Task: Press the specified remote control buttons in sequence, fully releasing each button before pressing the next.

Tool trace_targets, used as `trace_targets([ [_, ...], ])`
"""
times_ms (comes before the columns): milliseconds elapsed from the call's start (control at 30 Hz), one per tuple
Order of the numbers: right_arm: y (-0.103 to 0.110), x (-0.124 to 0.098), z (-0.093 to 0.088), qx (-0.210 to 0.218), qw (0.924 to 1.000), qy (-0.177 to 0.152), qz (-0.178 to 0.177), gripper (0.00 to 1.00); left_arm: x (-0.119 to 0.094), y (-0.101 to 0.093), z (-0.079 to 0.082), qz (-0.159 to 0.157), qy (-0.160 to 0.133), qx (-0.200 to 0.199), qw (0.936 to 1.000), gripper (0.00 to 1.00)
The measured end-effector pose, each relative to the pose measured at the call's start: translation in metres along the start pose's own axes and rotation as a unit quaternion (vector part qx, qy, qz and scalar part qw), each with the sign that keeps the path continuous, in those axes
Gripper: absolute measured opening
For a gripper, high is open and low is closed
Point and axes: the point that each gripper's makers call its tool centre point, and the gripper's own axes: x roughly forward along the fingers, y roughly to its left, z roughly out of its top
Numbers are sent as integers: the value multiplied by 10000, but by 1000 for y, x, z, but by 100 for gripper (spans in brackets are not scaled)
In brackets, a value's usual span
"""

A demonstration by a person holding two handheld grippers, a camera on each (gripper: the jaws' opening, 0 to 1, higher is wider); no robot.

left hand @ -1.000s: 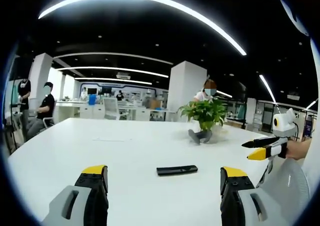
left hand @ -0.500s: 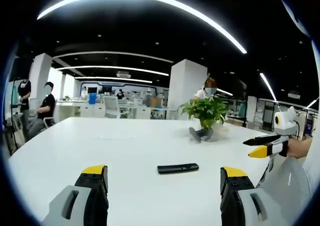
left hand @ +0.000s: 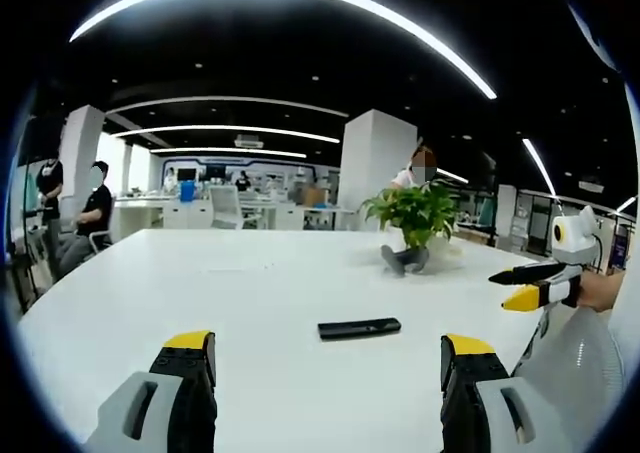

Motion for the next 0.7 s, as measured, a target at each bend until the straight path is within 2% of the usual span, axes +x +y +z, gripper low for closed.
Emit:
trace_targets([
  [400,-2,-1,2,16,10000,-62,-12,76,1,1,-7,6,189,-8,9998,95],
  [533,-2,-1,1,-9,10000,-26,-30,75,2,5,-12,119,325,-19,9994,95],
  [667,-1,0,-2,-88,9999,46,-17,73,4,3,-22,25,613,-88,9981,95],
  [700,-1,-1,-1,-106,9999,41,-19,73,5,2,-27,-5,789,-83,9968,95],
])
